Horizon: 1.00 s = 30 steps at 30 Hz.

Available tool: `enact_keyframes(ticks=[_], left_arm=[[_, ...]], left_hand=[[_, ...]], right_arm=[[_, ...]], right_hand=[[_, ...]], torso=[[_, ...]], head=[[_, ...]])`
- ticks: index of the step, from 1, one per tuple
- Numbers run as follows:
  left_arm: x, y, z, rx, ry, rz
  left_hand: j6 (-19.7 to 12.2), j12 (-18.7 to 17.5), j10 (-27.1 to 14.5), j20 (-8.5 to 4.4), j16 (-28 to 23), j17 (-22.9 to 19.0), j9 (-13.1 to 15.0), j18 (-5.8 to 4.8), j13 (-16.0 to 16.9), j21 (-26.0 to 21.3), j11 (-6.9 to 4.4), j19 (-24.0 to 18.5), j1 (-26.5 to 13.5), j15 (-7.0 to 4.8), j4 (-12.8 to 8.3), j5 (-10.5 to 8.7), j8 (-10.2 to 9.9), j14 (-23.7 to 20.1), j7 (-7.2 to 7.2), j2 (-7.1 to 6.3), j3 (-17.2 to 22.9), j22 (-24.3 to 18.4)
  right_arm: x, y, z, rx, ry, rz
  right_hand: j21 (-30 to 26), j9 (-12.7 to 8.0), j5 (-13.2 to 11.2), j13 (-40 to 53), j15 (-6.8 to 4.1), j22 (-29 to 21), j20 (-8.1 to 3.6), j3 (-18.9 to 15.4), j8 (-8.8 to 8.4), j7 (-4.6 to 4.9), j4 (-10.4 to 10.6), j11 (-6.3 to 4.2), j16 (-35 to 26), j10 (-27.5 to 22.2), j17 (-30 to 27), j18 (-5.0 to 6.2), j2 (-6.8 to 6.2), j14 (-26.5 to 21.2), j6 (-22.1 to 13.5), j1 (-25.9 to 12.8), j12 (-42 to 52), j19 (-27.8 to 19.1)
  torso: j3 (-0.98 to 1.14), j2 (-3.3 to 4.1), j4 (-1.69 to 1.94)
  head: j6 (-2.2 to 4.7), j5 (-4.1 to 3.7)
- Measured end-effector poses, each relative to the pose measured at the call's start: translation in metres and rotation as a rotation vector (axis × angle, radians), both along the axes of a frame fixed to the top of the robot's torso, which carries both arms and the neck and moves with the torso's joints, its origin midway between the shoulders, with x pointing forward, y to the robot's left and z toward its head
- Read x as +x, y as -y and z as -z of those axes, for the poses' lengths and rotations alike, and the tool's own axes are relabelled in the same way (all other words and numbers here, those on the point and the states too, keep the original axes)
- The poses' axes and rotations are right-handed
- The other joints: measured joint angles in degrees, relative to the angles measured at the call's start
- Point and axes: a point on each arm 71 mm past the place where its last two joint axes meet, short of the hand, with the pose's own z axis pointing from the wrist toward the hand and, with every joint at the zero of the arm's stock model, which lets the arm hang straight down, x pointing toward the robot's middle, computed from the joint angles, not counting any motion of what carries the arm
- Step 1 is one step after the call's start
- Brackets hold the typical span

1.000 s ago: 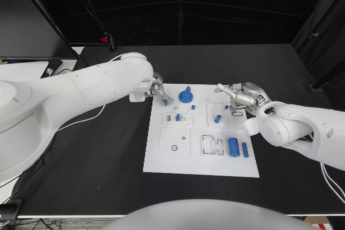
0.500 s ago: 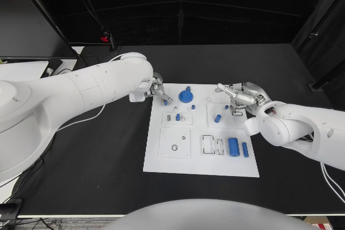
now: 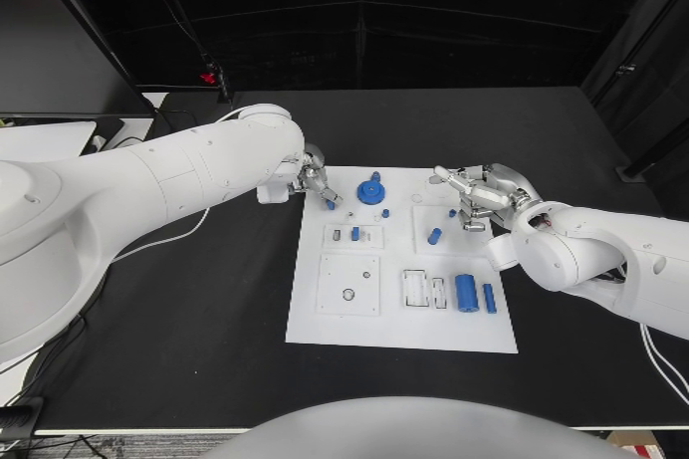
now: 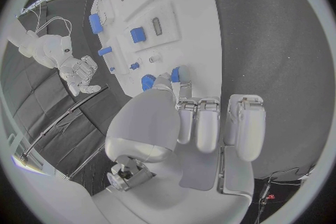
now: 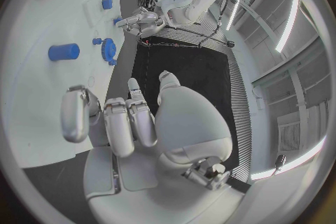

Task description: Assemble the parts on the task board

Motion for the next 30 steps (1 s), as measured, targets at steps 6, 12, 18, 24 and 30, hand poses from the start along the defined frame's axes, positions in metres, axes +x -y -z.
enact_keyframes(ticks=[6, 12, 18, 24, 30], left_arm=[[-0.0001, 0.0003, 0.0002, -0.01, -0.005, -0.001], [0.0, 0.0001, 0.0002, -0.017, -0.007, -0.001], [0.0, 0.0, 0.0001, -0.025, -0.005, 0.0], [0.0001, -0.0022, -0.0002, -0.037, 0.004, -0.001], [-0.0015, -0.0055, -0.0006, -0.061, 0.021, 0.001]], left_hand=[[0.0, 0.0, 0.0, -0.23, 0.0, 0.0, -0.3, 0.0, 0.0, 0.0, 0.01, -0.2, 2.2, 0.08, -0.6, 0.96, -0.4, 0.1, 0.0, -1.6, 2.5, 0.0], [0.0, -0.1, 0.1, -0.42, 0.0, 0.0, -0.7, 0.0, 0.0, 0.0, 0.09, 0.0, 4.9, -0.03, -0.9, 0.96, -0.7, 0.2, 0.01, -3.36, 4.2, 0.0], [-0.1, -0.1, 0.1, -0.41, 0.0, 0.0, -0.9, 0.0, 0.0, 0.0, 0.09, 0.0, 5.9, -0.03, -1.1, 0.95, -0.7, 0.2, 0.1, -4.07, 4.9, 0.0], [0.6, -0.1, 0.1, -0.41, 0.0, 0.0, -0.9, 0.0, -0.1, 0.0, 0.09, 0.0, 6.6, -0.02, -0.9, 0.95, -0.9, 0.2, -0.19, -4.59, 5.8, 0.0], [1.3, -0.1, 0.1, -0.41, 0.0, 0.0, -0.9, 0.0, -0.2, 0.0, 0.11, 0.0, 6.9, 0.06, -0.6, 0.94, -0.8, 0.3, -0.19, -4.94, 6.4, 0.0]], right_arm=[[0.0001, 0.0003, 0.0002, -0.001, -0.001, 0.001], [0.0003, 0.0005, 0.0003, -0.002, -0.002, 0.002], [0.0004, 0.0006, 0.0004, -0.003, -0.003, 0.002], [0.0006, 0.0008, 0.0006, -0.004, -0.004, 0.003], [0.0009, 0.0015, 0.0008, -0.005, -0.004, 0.005]], right_hand=[[0.0, 0.0, 0.3, 0.0, 0.0, 0.0, 0.0, 0.0, 0.0, 0.0, 0.0, 0.0, 0.0, 0.0, 0.0, 0.0, 0.0, 0.0, 0.0, 0.0, 0.0, 0.0], [0.0, 0.0, 0.3, 0.0, 0.0, 0.0, 0.0, 0.0, 0.0, 0.0, 0.0, 0.0, 0.0, 0.0, 0.0, 0.0, 0.23, 0.0, 0.0, 0.2, 0.0, 0.0], [0.0, 0.0, 0.3, 0.0, 0.0, 0.0, 0.0, 0.0, 0.0, 0.0, 0.0, 0.0, 0.0, 0.0, 0.0, 0.0, 0.23, 0.0, 0.0, 0.2, 0.0, 0.0], [0.0, 0.0, 0.5, 0.0, 0.0, 0.0, 0.0, 0.0, 0.0, 0.0, 0.0, 0.0, 0.0, 0.0, 0.0, 0.0, 0.23, 0.0, 0.0, 0.2, 0.0, 0.0], [0.0, 0.0, 0.5, 0.0, 0.0, 0.0, 0.0, 0.0, 0.0, 0.0, 0.0, 0.0, 0.0, 0.0, 0.0, 0.0, 0.23, 0.0, 0.0, 0.2, 0.0, 0.0]], torso=[[0.0, 0.0, 0.0], [0.0, 0.0, 0.0], [-0.01, 0.0, 0.0], [-0.02, 0.0, 0.01], [-0.01, 0.0, 0.05]], head=[[-0.01, -0.04], [-0.1, -0.12], [-0.2, -0.15], [-0.27, -0.15], [-0.37, -0.1]])
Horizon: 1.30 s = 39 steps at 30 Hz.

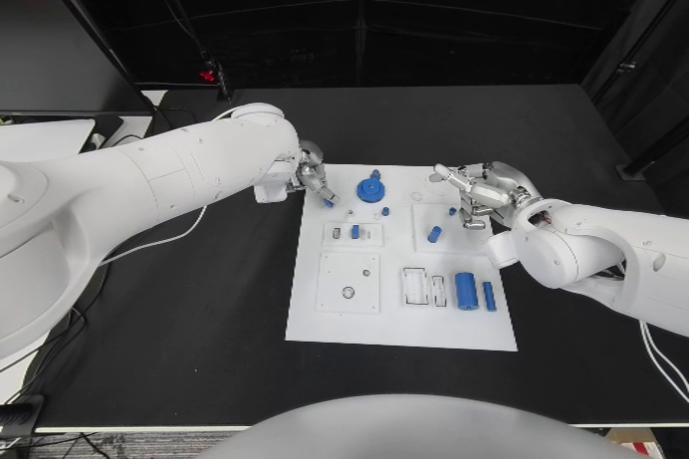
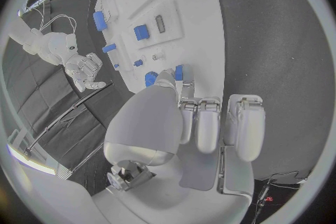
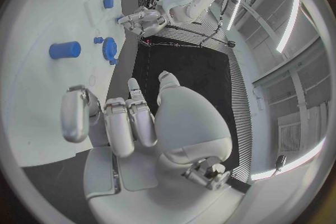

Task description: Assemble the parts on the task board

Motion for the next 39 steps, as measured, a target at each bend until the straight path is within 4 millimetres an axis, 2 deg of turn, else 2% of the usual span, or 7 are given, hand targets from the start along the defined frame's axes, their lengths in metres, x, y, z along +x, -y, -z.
enact_keyframes(ticks=[15, 25, 39], left_arm=[[-0.02, -0.011, -0.014, -0.075, 0.047, 0.035], [-0.04, -0.015, -0.013, -0.095, 0.025, 0.054], [-0.052, -0.014, -0.011, -0.073, 0.002, 0.038]], left_hand=[[0.4, 0.0, -0.2, 0.0, 0.0, 0.0, 0.1, 0.0, 0.0, 0.0, -0.21, 0.0, 1.0, 0.01, 0.3, 1.35, 0.3, 0.0, 0.4, -1.04, 2.2, 0.0], [0.4, 0.0, -0.2, 0.0, 0.0, 0.0, 0.1, 0.0, 0.0, 0.0, -0.21, 0.0, 1.3, 0.02, 0.4, 1.59, 0.3, 0.0, 0.4, -1.3, 2.4, 0.0], [0.4, 0.1, -0.2, 0.0, 0.0, 0.0, 0.1, 0.0, 0.1, 0.0, -0.21, 0.0, 1.3, 0.02, 0.8, 1.58, 0.0, 0.0, 0.4, -1.3, 2.9, 0.0]], right_arm=[[0.0, 0.004, 0.0, -0.004, 0.0, 0.008], [-0.001, 0.005, 0.0, -0.004, 0.0, 0.01], [-0.001, 0.005, 0.0, -0.004, 0.0, 0.01]], right_hand=[[0.0, 0.0, 0.0, 0.0, 0.0, 0.0, 0.0, 0.0, 0.28, 0.0, 0.0, 0.0, 0.0, 0.0, 0.0, 0.0, 0.0, 0.0, 0.0, 0.0, 0.0, 0.0], [0.0, 0.0, 0.0, 0.0, 0.0, 0.0, 0.0, 0.0, 0.27, 0.0, 0.0, 0.0, 0.0, 0.0, 0.0, 0.0, 0.0, 0.0, 0.0, 0.0, 0.0, 0.0], [0.0, 0.0, 0.0, 0.0, 0.0, 0.0, 0.0, 0.0, 0.27, 0.0, 0.0, 0.0, 0.0, 0.0, 0.0, 0.0, 0.0, 0.0, 0.0, 0.0, 0.0, 0.0]], torso=[[0.09, -0.03, 0.05], [0.07, -0.02, 0.02], [0.0, 0.02, -0.08]], head=[[-0.26, 0.11], [-0.37, 0.34], [-0.68, 0.66]])
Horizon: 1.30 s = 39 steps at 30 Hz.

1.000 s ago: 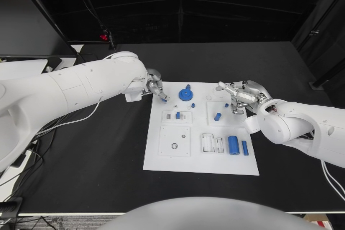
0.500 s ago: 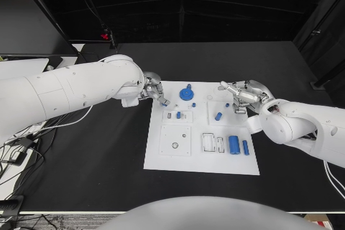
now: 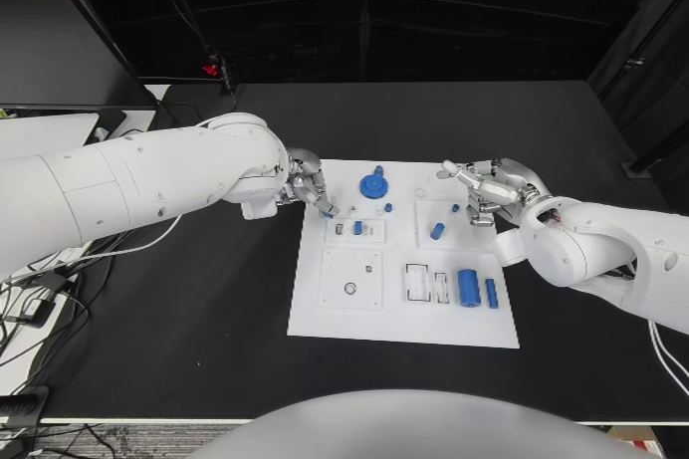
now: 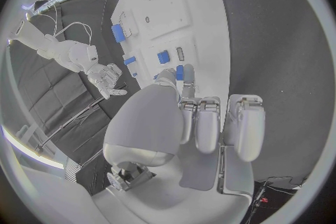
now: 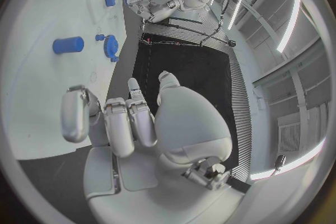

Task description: Assemble the parts on the task board

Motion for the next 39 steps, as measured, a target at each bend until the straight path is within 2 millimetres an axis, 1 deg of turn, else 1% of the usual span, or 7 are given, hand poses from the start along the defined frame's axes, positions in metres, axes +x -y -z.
enact_keyframes(ticks=[8, 14, 27, 39], left_arm=[[-0.008, 0.004, 0.003, 0.016, -0.006, -0.016], [-0.011, 0.007, 0.005, 0.02, -0.007, -0.024], [-0.014, 0.016, 0.011, 0.021, -0.018, -0.013], [-0.014, 0.021, 0.014, 0.024, -0.026, -0.007]], left_hand=[[0.0, 0.0, 0.0, 0.0, 0.0, 0.0, 0.0, 0.0, 0.1, 0.0, 0.02, 0.0, 0.0, 0.0, 0.2, -0.01, 0.2, 0.0, 0.0, 0.0, 0.2, 0.0], [0.0, 0.1, 0.0, 0.0, 0.0, 0.0, 0.0, 0.0, 0.1, 0.0, 0.06, 0.0, 0.0, 0.01, 0.3, -0.02, 0.2, 0.0, 0.0, 0.01, 0.3, 0.0], [0.0, 0.2, -0.1, 0.0, 0.0, 0.0, 0.0, 0.0, 0.1, 0.0, 0.15, 0.0, 0.0, 0.01, 0.6, -0.11, 0.2, 0.0, 0.0, 0.02, 0.6, 0.0], [0.0, 0.2, 0.0, 0.0, 0.0, 0.0, 0.0, 0.0, 0.1, 0.0, 0.22, 0.0, 0.0, 0.01, 0.8, -0.13, -0.1, 0.0, 0.0, 0.03, 0.8, 0.0]], right_arm=[[0.0, 0.001, 0.0, 0.0, 0.0, 0.001], [0.0, 0.001, 0.0, 0.0, 0.0, 0.001], [0.0, -0.001, 0.0, 0.001, 0.001, -0.001], [0.0, -0.001, 0.0, 0.002, 0.001, -0.003]], right_hand=[[0.0, 0.0, 0.0, 0.0, 0.0, 0.0, 0.0, 0.0, 0.0, 0.0, 0.0, 0.0, 0.0, 0.0, 0.0, 0.0, 0.0, 0.0, 0.0, 0.0, 0.0, 0.0], [0.0, 0.0, 0.0, 0.0, 0.0, 0.0, 0.0, 0.0, 0.0, 0.0, 0.0, 0.0, 0.0, 0.0, 0.0, 0.0, 0.0, 0.0, 0.0, 0.0, 0.0, 0.0], [0.0, 0.0, 0.0, 0.0, 0.0, 0.0, 0.0, 0.0, 0.0, -0.17, 0.0, 0.0, 0.0, 0.0, 0.0, 0.0, 0.0, 0.0, -0.2, 0.0, 0.0, 0.0], [0.0, 0.0, 0.0, 0.0, 0.0, 0.0, 0.0, 0.0, 0.0, -0.17, 0.0, 0.0, 0.0, 0.0, 0.0, 0.0, 0.0, 0.0, -0.2, 0.0, 0.0, 0.0]], torso=[[0.0, -0.01, 0.0], [-0.01, -0.01, -0.01], [-0.02, -0.02, 0.0], [-0.01, -0.02, -0.01]], head=[[-0.24, -0.23], [-0.37, -0.25], [-0.46, -0.19], [-0.85, -0.32]])
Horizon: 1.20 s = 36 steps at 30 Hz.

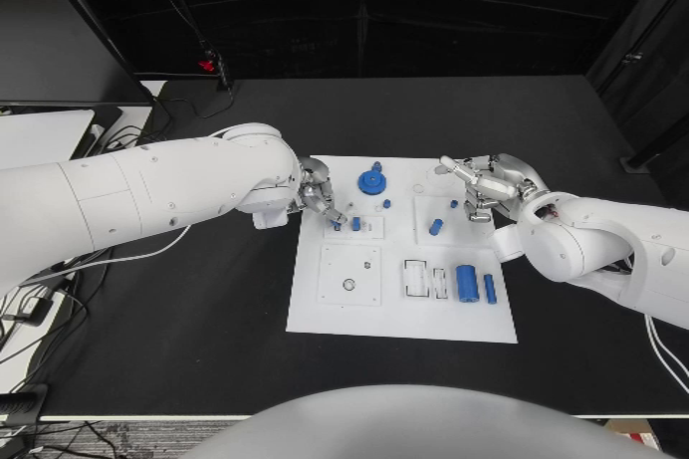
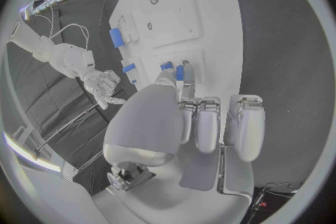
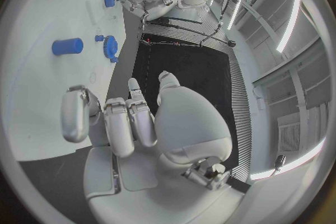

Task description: Assemble the parts on the task board

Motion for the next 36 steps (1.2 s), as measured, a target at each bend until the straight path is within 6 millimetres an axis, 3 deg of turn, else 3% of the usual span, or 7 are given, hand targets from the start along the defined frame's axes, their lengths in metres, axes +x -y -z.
enact_keyframes(ticks=[36], left_arm=[[-0.0003, -0.0043, 0.0061, 0.014, -0.025, 0.004]], left_hand=[[0.0, -0.2, 0.0, 0.0, 0.0, 0.0, 0.1, 0.0, -0.1, 0.0, 0.02, 0.0, -0.1, 0.01, 0.3, -0.68, 0.0, 0.0, 0.0, 0.07, 0.3, 0.0]], right_arm=[[-0.0012, 0.0003, -0.0005, 0.001, 0.0, -0.001]], right_hand=[[-0.4, 0.0, 0.2, 0.0, 0.0, 0.0, 0.0, -0.2, 0.0, 0.0, 0.2, 0.0, 0.0, 0.0, 0.0, 0.0, 0.0, 0.0, 0.0, 0.0, 0.0, 0.0]], torso=[[0.01, 0.03, 0.03]], head=[[-0.6, 0.15]])
